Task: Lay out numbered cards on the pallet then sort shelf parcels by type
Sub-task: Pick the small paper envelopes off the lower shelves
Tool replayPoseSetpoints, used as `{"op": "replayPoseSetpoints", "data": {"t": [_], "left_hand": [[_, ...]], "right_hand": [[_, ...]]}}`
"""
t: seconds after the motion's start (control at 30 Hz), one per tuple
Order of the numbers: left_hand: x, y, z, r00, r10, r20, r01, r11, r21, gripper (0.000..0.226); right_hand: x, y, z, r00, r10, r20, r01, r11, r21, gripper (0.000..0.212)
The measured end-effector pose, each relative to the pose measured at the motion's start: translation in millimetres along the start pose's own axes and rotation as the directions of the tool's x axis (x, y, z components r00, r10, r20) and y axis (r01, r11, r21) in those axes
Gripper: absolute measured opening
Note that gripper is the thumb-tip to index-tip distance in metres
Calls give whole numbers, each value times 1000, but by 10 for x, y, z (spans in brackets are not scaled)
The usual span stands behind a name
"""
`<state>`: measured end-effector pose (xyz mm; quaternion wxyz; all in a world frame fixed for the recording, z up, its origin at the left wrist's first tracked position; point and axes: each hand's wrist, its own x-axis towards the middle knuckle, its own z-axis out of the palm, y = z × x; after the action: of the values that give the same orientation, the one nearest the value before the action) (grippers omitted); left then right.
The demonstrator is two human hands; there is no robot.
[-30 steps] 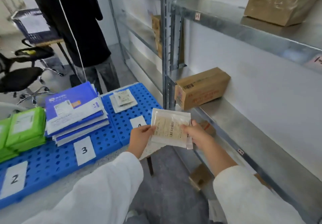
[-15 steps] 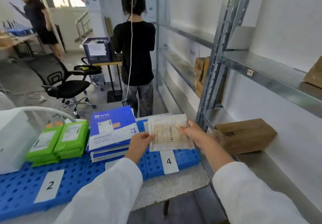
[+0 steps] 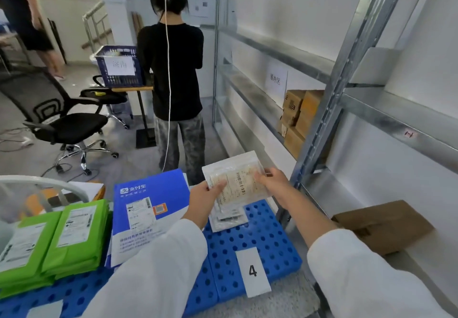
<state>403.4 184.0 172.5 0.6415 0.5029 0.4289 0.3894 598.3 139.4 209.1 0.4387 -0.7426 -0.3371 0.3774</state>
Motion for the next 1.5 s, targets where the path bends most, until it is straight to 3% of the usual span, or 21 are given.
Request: {"op": "replayPoseSetpoints", "data": {"t": [0.07, 0.13, 0.23, 0.3, 0.43, 0.6, 0.83, 0.97, 1.07, 1.2, 1.37, 1.5], "left_hand": [[139, -61, 10, 999, -25, -30, 21, 995, -99, 20], [262, -133, 46, 996, -62, -61, 50, 982, -182, 19], [426, -237, 143, 991, -122, -58, 99, 949, -301, 27], [535, -275, 217, 990, -142, -21, 125, 927, -354, 34], [749, -322, 339, 985, -169, -35, 146, 924, -354, 34], [937, -359, 520, 990, -136, -31, 125, 966, -228, 28], [1244, -420, 523, 972, -183, -150, 168, 980, -109, 22], [1369, -596, 591, 967, -230, -113, 236, 970, 51, 9], [1423, -834, 606, 951, -284, -120, 301, 941, 157, 13], [1437, -1083, 645, 925, -364, -109, 380, 894, 239, 10], [1538, -1255, 728, 925, -345, -158, 378, 872, 311, 10], [1612, -1395, 730, 927, -320, -196, 374, 828, 418, 26]], "right_hand": [[110, 64, 20, 999, 43, -24, -43, 999, 5, 60], [223, 127, 38, 992, 121, 45, -125, 989, 73, 70], [391, 186, 77, 972, 134, 192, -207, 876, 436, 61], [492, 199, 119, 976, 76, 205, -184, 791, 583, 47], [666, 256, 199, 985, 42, 170, -134, 809, 572, 27], [985, 443, 112, 991, 132, 27, -117, 744, 658, 39], [1506, 383, -164, 983, 141, 122, -182, 872, 455, 29], [1767, 462, -102, 977, 171, 129, -199, 947, 251, 33], [1867, 544, -42, 970, 180, 161, -199, 974, 112, 23], [2029, 738, -47, 958, 230, 171, -216, 972, -97, 23], [2245, 980, -99, 965, 247, 91, -226, 954, -195, 16], [2358, 1186, -25, 960, 269, 74, -236, 924, -300, 28]]}}
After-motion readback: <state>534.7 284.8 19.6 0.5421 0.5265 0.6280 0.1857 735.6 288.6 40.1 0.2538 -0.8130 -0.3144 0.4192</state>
